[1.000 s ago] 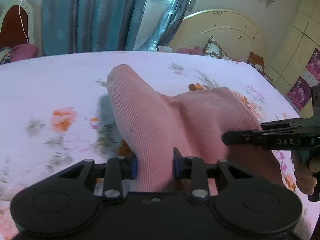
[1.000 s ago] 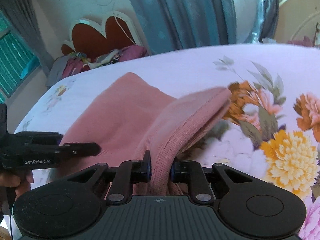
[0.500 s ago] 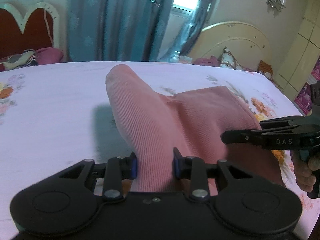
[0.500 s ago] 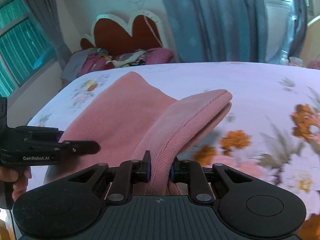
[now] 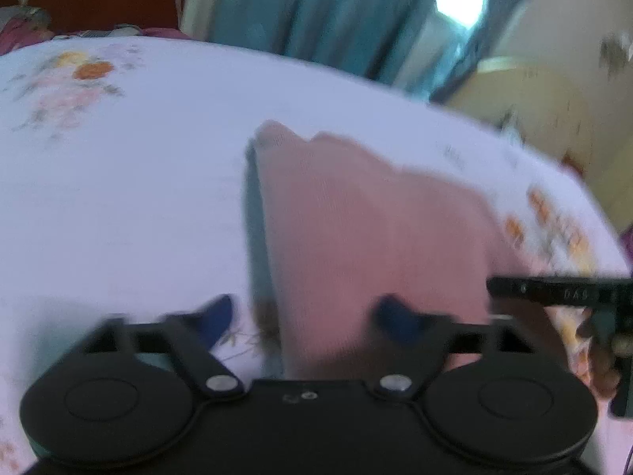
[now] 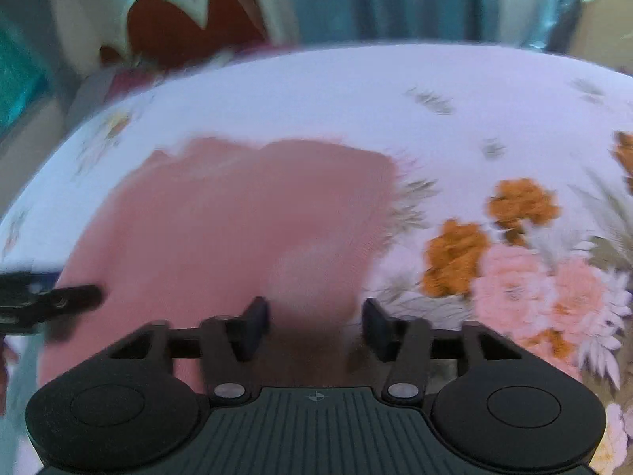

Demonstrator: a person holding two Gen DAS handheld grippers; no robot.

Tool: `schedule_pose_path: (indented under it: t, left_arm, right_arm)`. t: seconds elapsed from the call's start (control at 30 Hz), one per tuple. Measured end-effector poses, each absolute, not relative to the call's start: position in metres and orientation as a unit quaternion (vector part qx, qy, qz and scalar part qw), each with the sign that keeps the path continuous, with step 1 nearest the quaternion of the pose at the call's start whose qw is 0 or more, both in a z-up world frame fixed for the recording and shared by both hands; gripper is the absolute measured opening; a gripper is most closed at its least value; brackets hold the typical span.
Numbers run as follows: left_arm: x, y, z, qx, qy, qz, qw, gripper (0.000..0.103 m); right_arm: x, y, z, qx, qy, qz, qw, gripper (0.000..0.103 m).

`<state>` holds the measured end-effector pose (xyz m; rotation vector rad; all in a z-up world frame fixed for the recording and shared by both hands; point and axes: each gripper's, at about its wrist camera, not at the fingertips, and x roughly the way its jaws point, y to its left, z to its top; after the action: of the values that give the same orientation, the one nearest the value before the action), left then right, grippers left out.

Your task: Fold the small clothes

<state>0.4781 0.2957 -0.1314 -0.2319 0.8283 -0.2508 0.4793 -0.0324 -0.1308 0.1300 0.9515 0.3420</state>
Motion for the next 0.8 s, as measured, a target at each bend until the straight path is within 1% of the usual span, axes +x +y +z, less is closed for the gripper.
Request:
schedule_pose_path:
  t: [0.03, 0.07, 0.1, 0.13, 0.17, 0.2, 0.23, 0.27, 0.37, 0.47, 0.53, 0.6, 0.67, 0.73, 0.8]
  left_arm:
    - [0.471, 0.298, -0.12, -0.107, 0.374, -0.117, 0.914, 0.047]
    - [0.468, 0.298, -0.109, -0.108, 0.347, -0.125, 0.923, 0.047]
    - [0.468, 0.297, -0.102, -0.109, 0.333, -0.135, 0.927, 0.047]
    - [0.474, 0.291, -0.097, -0.1, 0.329, -0.152, 0.927, 0.047]
    - [0.482, 0.278, -0.095, -0.081, 0.336, -0.17, 0.923, 0.047]
    - [0.49, 0.265, -0.098, -0.056, 0.35, -0.182, 0.917, 0.046]
    - [0.498, 0.253, -0.106, -0.037, 0.377, -0.191, 0.906, 0.04]
    - [0.502, 0.245, -0.116, -0.029, 0.397, -0.194, 0.897, 0.039]
    - [0.497, 0.242, -0.125, -0.022, 0.389, -0.188, 0.902, 0.039]
    - [0.479, 0.247, -0.115, -0.035, 0.384, -0.174, 0.906, 0.039]
    - [0.458, 0.253, -0.106, -0.031, 0.369, -0.169, 0.914, 0.039]
    - [0.444, 0.258, -0.11, -0.034, 0.374, -0.169, 0.911, 0.04]
    - [0.435, 0.251, -0.121, -0.008, 0.383, -0.155, 0.911, 0.04]
    - [0.426, 0.253, -0.121, -0.011, 0.387, -0.14, 0.911, 0.039]
    - [0.409, 0.251, -0.106, -0.007, 0.377, -0.134, 0.917, 0.037]
  right_arm:
    - [0.474, -0.036, -0.123, 0.067, 0.447, 0.151, 0.879, 0.049]
    - [0.466, -0.039, -0.112, 0.062, 0.414, 0.146, 0.896, 0.045]
    - [0.461, -0.038, -0.103, 0.052, 0.392, 0.147, 0.907, 0.032]
    - [0.46, -0.035, -0.096, 0.043, 0.381, 0.151, 0.911, 0.014]
    - [0.462, -0.028, -0.091, 0.033, 0.374, 0.16, 0.913, 0.009]
    - [0.465, -0.02, -0.09, 0.021, 0.374, 0.168, 0.912, 0.007]
    - [0.469, -0.011, -0.091, 0.006, 0.379, 0.172, 0.909, 0.007]
    - [0.471, -0.004, -0.097, -0.009, 0.39, 0.168, 0.905, 0.007]
    - [0.481, 0.002, -0.123, -0.028, 0.443, 0.145, 0.884, 0.007]
    - [0.469, 0.002, -0.127, -0.048, 0.427, 0.14, 0.892, 0.007]
    - [0.452, 0.005, -0.112, -0.064, 0.397, 0.143, 0.904, 0.007]
    - [0.422, 0.006, -0.097, -0.059, 0.366, 0.185, 0.91, 0.007]
    - [0.408, 0.01, -0.111, -0.087, 0.39, 0.209, 0.892, 0.007]
    - [0.409, 0.007, -0.14, -0.108, 0.432, 0.194, 0.874, 0.003]
    - [0.403, -0.002, -0.134, -0.078, 0.428, 0.174, 0.883, 0.003]
